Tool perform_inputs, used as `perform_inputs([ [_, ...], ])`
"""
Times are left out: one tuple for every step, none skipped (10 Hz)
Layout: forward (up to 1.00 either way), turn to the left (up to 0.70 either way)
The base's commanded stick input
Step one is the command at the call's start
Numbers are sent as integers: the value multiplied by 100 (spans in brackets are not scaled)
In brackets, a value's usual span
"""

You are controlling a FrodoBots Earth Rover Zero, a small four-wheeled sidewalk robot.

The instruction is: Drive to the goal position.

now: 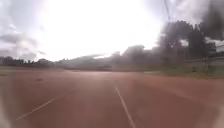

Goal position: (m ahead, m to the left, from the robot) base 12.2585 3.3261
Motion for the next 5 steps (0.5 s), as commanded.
perform_inputs([
  [70, 0],
  [70, 0],
  [70, 0],
  [70, 0],
  [70, 0],
])
